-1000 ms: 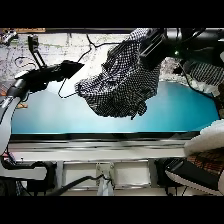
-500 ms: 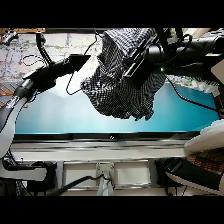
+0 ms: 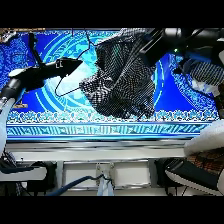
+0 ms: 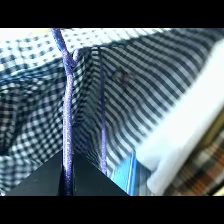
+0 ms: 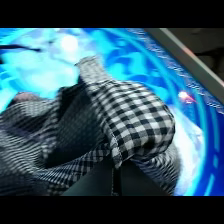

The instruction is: Fold the clothes and pants, and hang the long-sleeved shirts on hangers.

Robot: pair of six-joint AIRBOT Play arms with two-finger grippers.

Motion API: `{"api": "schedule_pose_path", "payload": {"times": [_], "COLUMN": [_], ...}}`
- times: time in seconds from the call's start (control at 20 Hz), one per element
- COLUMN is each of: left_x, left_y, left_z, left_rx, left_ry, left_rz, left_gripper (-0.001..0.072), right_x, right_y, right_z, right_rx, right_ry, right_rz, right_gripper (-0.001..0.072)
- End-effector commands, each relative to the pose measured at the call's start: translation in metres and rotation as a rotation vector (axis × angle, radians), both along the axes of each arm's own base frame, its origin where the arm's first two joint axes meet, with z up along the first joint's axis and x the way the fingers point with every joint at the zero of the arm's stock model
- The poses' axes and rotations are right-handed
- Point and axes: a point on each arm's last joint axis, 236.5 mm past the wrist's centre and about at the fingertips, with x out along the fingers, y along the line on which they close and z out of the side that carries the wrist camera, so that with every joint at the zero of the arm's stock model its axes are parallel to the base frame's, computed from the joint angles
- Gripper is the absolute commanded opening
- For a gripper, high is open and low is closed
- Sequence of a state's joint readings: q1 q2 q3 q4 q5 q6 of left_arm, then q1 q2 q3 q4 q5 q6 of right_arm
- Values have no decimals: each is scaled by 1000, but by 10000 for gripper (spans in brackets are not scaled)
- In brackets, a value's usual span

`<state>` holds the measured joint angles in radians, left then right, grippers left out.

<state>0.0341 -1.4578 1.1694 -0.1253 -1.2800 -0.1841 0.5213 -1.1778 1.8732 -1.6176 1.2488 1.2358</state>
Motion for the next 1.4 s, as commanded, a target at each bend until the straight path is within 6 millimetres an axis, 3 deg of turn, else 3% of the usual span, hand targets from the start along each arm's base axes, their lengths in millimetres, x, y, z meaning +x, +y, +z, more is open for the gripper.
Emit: {"api": "schedule_pose_path", "payload": {"times": [0.0, 0.3, 0.6, 0.9, 1.05, 1.15, 1.35], "left_x": [-21, -48, -15, -2, -3, -5, 0], "left_y": [2, 4, 20, -29, -55, -62, -62], "left_z": [20, 66, 47, 49, 68, 79, 71], "left_rx": [33, 65, 252, 316, 174, 16, -187], "left_ry": [-57, -205, -238, -366, -366, -311, -212], "left_rz": [-35, -23, 165, 235, 233, 189, 97], "left_gripper": [13, 14, 13, 13, 12, 12, 12], "right_x": [20, 26, 18, -13, -21, -22, -32], "right_y": [-23, -20, -11, 25, 36, 36, 40], "right_z": [-1, -17, -18, -26, -25, -25, -31], "right_rx": [-1, -22, 9, 115, 150, 153, 151], "right_ry": [-13, 27, 58, 186, 211, 215, 262], "right_rz": [-71, -70, -37, 93, 131, 134, 159], "right_gripper": [22, 23, 23, 24, 24, 24, 24]}}
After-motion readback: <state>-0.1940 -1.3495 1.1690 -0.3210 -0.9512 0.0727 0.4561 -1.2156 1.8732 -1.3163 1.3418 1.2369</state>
